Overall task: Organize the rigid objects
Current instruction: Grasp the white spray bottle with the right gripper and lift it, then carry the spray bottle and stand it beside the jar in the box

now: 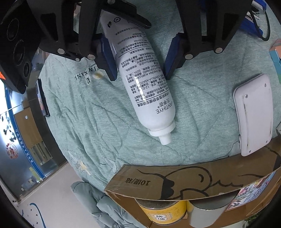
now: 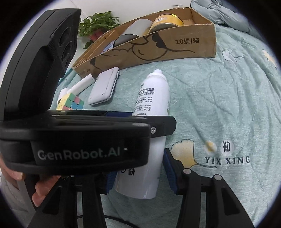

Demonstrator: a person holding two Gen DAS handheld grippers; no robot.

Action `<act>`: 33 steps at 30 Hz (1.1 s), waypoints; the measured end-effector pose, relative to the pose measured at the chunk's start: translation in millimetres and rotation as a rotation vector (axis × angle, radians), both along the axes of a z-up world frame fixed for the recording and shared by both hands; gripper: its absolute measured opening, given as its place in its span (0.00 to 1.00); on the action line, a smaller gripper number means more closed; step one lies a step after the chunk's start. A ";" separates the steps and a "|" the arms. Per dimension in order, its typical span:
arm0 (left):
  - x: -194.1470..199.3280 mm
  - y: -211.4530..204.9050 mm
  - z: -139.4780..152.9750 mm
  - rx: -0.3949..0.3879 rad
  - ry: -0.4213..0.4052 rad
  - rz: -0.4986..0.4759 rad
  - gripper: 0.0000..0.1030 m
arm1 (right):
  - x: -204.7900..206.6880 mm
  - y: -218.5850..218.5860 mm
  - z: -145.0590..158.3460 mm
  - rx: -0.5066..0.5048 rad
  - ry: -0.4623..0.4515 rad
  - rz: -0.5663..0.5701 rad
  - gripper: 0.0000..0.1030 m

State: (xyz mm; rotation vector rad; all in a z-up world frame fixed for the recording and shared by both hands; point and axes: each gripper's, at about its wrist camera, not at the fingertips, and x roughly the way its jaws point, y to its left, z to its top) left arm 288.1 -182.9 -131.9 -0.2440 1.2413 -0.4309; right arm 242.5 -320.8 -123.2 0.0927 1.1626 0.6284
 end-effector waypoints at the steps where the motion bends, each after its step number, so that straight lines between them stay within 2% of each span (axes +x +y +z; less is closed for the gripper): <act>1: -0.5 0.4 0.7 -0.005 0.000 0.001 0.50 | -0.8 0.8 1.1 -0.003 -0.007 0.002 0.46; 5: -4.9 1.1 13.5 -0.005 -0.034 0.012 0.49 | 2.0 4.9 3.7 0.003 -0.026 0.000 0.46; 10: -0.7 -1.4 52.6 0.005 -0.140 -0.002 0.48 | 5.5 -4.7 29.5 0.023 -0.111 -0.014 0.46; 17: 36.0 -4.4 114.1 0.025 -0.270 -0.008 0.48 | 40.9 -6.2 76.0 0.034 -0.237 -0.016 0.46; 24: 82.3 -8.9 172.1 0.049 -0.363 0.008 0.48 | 88.5 -5.8 109.2 0.080 -0.295 0.005 0.46; 29: 124.7 -17.7 196.4 0.065 -0.383 0.017 0.48 | 128.3 -10.1 127.6 0.093 -0.304 0.017 0.46; 33: 166.5 -23.4 199.6 0.071 -0.362 0.008 0.48 | 161.3 -11.8 130.2 0.092 -0.257 0.014 0.46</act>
